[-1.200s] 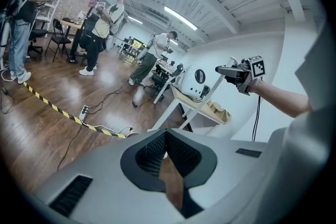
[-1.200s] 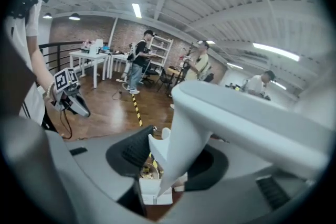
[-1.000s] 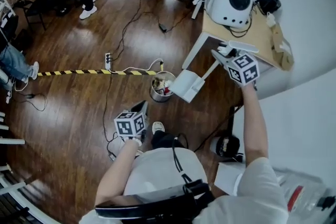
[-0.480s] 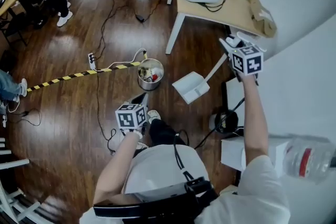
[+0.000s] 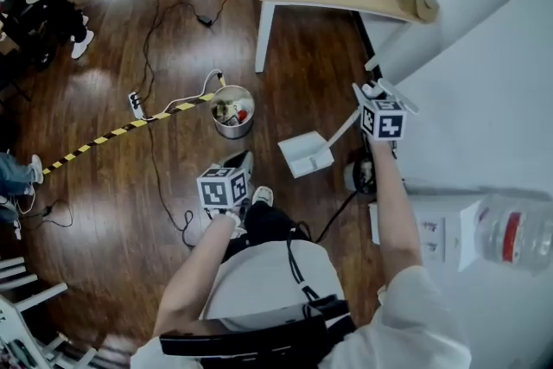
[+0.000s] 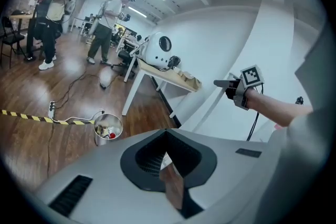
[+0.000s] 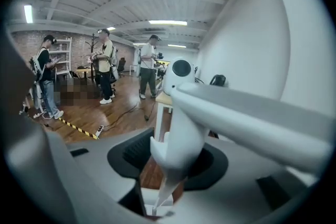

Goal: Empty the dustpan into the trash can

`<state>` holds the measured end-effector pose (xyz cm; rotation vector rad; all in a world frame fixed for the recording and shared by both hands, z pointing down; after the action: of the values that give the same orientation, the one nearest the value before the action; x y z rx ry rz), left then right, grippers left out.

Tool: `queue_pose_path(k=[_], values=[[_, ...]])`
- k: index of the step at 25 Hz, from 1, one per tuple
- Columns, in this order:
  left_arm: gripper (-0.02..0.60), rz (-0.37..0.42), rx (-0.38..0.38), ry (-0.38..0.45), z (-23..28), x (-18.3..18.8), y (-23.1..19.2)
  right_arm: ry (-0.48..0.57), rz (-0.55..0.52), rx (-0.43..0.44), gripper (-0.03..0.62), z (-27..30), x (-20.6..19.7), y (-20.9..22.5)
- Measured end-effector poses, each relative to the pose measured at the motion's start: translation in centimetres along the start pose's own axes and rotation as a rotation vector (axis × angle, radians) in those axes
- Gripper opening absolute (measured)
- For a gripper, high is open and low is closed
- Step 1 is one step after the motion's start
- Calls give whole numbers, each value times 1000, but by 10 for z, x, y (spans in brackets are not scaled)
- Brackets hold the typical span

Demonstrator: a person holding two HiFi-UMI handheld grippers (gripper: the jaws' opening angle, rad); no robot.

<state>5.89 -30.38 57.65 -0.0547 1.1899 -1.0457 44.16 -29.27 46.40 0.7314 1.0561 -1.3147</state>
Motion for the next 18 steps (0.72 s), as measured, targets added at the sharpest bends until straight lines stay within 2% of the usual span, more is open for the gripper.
queue_pose_path(k=[5, 10, 15, 18], values=[[-3, 30, -31, -59, 29, 2, 12, -29, 109, -97, 176, 3, -74, 14], [-3, 55, -34, -123, 51, -3, 16, 11, 176, -223, 176, 0, -145, 11], [-3, 60, -26, -160, 61, -9, 14, 57, 211, -289, 185, -13, -198, -11], [-3, 55, -15, -173, 61, -14, 12, 46, 251, -319, 196, -26, -218, -34]])
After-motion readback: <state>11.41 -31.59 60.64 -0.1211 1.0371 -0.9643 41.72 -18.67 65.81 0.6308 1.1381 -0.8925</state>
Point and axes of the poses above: the fingertips, and each gripper's own axes: z forward along the fingers, y to its right, x out of its top, the point moved 8 cm from there along -z, backward along the fingers, and after that the axes turned 12 degrees about y, right-handed, at the moved point
